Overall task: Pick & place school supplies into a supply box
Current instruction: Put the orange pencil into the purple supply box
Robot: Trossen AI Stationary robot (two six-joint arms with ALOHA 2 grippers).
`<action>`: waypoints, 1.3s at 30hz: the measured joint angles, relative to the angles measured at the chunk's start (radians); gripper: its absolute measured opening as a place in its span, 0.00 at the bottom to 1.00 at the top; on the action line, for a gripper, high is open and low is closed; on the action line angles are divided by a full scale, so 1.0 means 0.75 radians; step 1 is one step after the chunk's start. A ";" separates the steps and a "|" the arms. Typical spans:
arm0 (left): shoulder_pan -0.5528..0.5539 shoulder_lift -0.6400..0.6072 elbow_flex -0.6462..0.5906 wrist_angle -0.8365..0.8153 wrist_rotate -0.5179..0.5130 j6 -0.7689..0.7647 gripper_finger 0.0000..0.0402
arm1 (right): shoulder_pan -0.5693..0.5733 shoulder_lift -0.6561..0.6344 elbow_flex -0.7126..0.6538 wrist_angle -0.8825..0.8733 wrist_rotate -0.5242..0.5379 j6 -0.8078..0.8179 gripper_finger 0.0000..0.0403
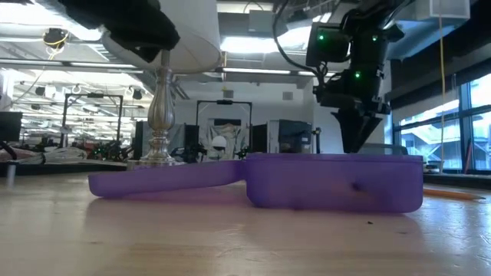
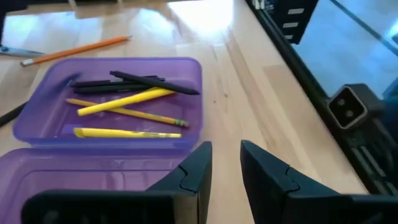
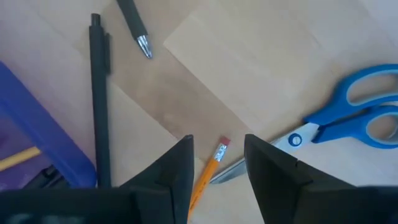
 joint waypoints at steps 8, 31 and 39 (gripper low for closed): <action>-0.100 0.000 0.000 0.004 -0.030 -0.003 0.19 | -0.005 0.000 0.000 -0.009 -0.011 0.038 0.36; -0.128 0.000 0.001 0.005 -0.080 0.001 0.19 | -0.090 -0.001 -0.308 0.353 -0.057 0.070 0.36; -0.128 0.000 0.001 0.004 -0.080 0.036 0.19 | -0.088 0.018 -0.308 0.350 -0.071 0.072 0.36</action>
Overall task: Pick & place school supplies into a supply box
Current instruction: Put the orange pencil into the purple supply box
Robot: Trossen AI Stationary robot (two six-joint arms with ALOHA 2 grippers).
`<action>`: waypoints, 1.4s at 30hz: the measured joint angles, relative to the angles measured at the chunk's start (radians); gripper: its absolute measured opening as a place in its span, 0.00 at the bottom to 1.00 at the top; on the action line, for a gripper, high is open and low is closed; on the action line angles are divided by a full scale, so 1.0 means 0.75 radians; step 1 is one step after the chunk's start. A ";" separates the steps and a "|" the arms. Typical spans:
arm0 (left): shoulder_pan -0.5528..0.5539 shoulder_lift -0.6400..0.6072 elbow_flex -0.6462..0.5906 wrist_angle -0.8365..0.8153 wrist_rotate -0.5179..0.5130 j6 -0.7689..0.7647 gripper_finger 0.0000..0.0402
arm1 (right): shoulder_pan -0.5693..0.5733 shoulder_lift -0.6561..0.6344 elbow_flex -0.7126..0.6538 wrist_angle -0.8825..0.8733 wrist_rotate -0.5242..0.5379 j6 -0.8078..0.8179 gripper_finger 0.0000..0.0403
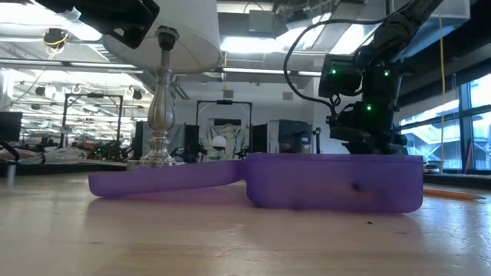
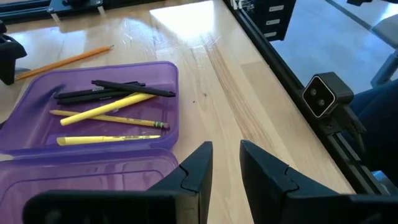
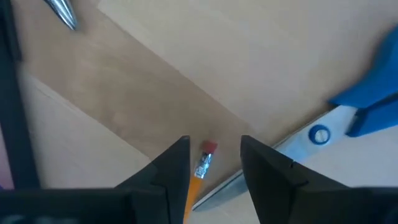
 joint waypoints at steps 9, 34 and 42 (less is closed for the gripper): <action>0.000 0.000 0.001 0.000 0.001 0.000 0.19 | 0.001 0.075 0.008 -0.005 -0.015 0.030 0.30; 0.000 0.000 0.001 -0.001 0.005 0.001 0.19 | 0.061 0.089 0.177 -0.266 -0.017 -0.003 0.03; 0.000 0.000 0.001 -0.001 0.005 0.001 0.19 | 0.117 0.087 0.256 -0.366 -0.030 0.000 0.03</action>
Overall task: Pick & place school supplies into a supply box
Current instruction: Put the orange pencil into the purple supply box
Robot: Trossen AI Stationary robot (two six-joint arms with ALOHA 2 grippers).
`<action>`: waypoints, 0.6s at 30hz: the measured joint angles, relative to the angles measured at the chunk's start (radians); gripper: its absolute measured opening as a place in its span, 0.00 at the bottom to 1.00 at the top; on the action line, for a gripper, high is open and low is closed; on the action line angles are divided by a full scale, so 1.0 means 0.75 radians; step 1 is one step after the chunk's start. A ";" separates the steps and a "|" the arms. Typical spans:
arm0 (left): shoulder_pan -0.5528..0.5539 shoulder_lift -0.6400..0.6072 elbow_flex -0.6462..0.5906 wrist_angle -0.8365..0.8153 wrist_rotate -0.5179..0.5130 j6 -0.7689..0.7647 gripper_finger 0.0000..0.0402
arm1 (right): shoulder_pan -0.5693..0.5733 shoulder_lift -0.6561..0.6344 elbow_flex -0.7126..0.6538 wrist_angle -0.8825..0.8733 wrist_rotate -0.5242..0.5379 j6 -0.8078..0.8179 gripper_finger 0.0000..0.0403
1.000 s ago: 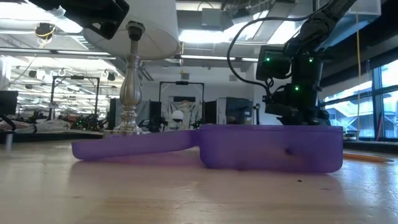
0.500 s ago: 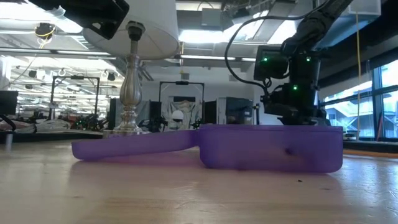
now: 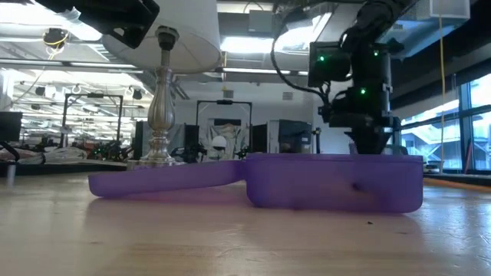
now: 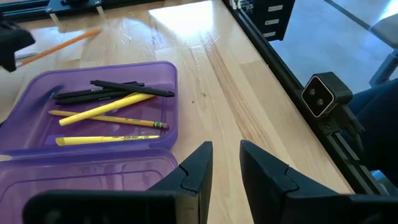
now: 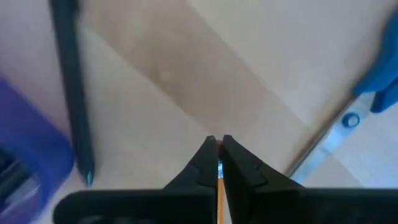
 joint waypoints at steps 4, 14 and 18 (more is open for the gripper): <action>0.000 0.000 0.000 0.000 0.000 0.000 0.19 | 0.028 -0.001 0.096 -0.083 -0.030 -0.004 0.03; -0.001 0.000 0.000 -0.001 0.001 -0.002 0.19 | 0.119 -0.004 0.422 -0.013 -0.268 -0.082 0.03; -0.001 0.000 0.000 -0.001 0.002 -0.032 0.19 | 0.185 -0.005 0.450 0.336 -0.412 -0.125 0.03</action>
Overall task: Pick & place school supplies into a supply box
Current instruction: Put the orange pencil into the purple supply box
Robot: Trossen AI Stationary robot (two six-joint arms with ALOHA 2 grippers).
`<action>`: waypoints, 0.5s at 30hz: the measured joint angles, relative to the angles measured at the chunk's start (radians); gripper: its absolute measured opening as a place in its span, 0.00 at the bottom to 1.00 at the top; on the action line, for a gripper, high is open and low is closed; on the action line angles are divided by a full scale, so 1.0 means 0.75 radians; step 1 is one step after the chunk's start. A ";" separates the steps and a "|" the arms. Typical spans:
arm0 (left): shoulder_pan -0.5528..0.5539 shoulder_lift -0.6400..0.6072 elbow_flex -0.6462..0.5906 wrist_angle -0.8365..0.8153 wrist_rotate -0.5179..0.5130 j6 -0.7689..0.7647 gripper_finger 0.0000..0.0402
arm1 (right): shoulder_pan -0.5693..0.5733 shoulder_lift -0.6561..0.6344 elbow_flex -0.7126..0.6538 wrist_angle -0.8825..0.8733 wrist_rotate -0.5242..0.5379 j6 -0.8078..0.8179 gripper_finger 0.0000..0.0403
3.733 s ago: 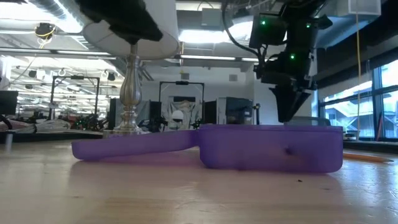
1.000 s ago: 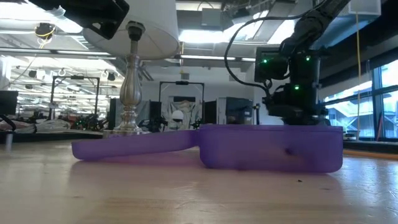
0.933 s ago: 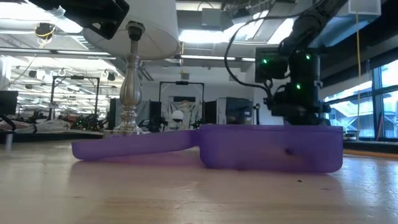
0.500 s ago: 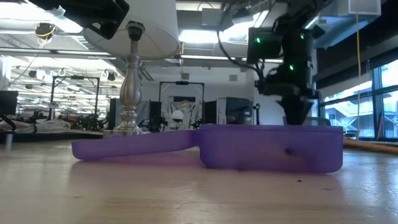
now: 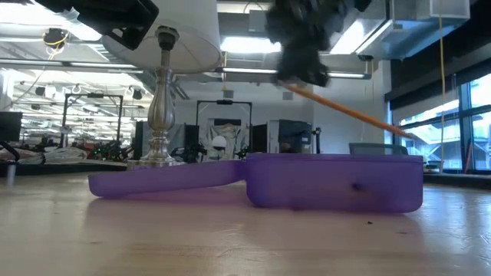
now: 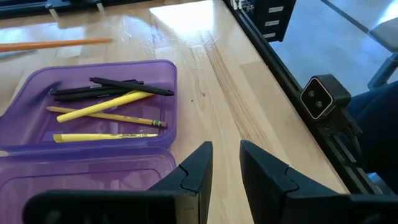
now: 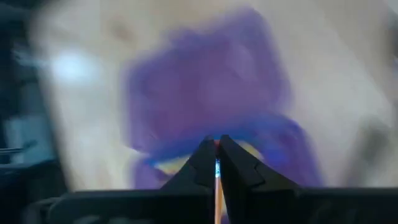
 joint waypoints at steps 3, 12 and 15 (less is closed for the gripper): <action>0.000 0.000 0.000 -0.001 0.000 -0.004 0.19 | 0.054 -0.001 -0.034 0.233 0.004 -0.014 0.03; 0.000 0.000 0.000 -0.002 0.002 -0.007 0.19 | 0.109 -0.001 -0.321 0.612 0.095 0.191 0.03; 0.000 0.000 0.000 -0.002 0.008 -0.008 0.19 | 0.105 -0.001 -0.427 0.707 0.119 0.250 0.03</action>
